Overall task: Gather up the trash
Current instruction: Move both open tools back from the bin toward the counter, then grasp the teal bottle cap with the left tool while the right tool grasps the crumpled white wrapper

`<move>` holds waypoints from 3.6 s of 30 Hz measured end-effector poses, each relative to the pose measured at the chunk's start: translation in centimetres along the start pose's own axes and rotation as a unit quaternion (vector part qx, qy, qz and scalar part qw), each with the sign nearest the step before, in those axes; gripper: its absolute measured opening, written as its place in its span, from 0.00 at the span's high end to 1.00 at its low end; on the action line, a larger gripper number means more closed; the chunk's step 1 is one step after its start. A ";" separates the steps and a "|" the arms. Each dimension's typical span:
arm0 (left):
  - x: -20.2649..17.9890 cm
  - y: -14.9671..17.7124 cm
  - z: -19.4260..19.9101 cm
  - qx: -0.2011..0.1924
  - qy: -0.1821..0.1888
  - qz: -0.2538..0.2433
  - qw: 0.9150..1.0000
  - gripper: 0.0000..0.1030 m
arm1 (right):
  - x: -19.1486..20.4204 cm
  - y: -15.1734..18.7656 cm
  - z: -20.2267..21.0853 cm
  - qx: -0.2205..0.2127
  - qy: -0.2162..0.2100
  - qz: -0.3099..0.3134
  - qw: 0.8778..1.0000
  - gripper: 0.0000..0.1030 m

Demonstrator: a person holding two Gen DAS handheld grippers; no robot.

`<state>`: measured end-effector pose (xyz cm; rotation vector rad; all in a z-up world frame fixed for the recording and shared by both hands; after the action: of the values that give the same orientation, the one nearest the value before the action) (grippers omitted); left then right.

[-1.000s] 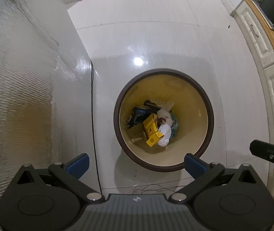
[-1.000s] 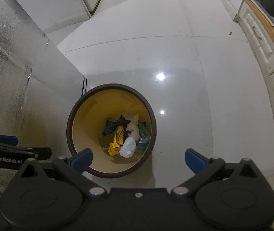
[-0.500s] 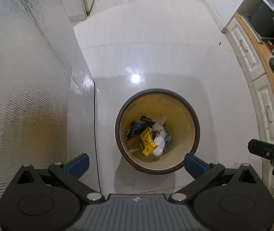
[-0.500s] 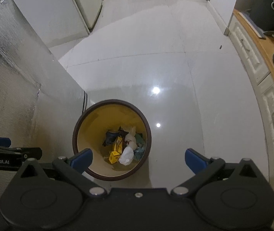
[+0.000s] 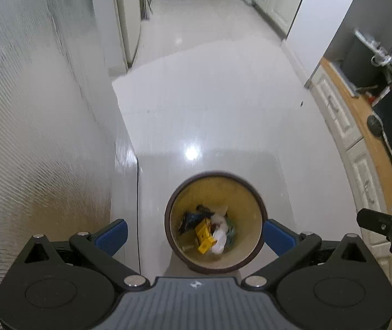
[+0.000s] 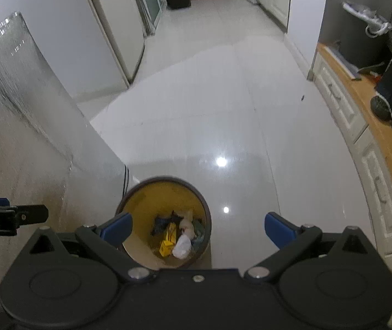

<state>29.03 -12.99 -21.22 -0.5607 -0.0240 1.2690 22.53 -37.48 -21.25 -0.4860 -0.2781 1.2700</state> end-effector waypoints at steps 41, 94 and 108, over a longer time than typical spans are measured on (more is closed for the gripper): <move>-0.9 -2.0 26.7 -0.255 -0.035 -0.089 0.962 0.00 | 2.6 -4.7 21.7 -0.327 -0.078 -0.024 0.941 0.00; 29.6 -5.9 27.1 -0.276 -0.114 0.010 0.954 0.00 | 41.4 -22.2 13.2 -0.307 -0.188 0.243 0.901 0.00; 30.4 -6.7 26.2 -0.272 -0.112 0.011 0.956 0.33 | 45.1 -22.9 11.2 -0.275 -0.177 0.253 0.911 0.22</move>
<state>36.30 23.40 -4.42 -0.8856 -0.5735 1.3444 49.39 2.94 -3.21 -0.8440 -0.8747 1.7950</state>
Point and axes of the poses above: each gripper's, at about its wrist camera, not at the fingertips, and z roughly against the way its jaws point, x to its left, y to its underside, the point moved 1 cm from there along -z, roughly the way its jaws point, and after that the axes turned 14 degrees about y, right-handed, at the moved point
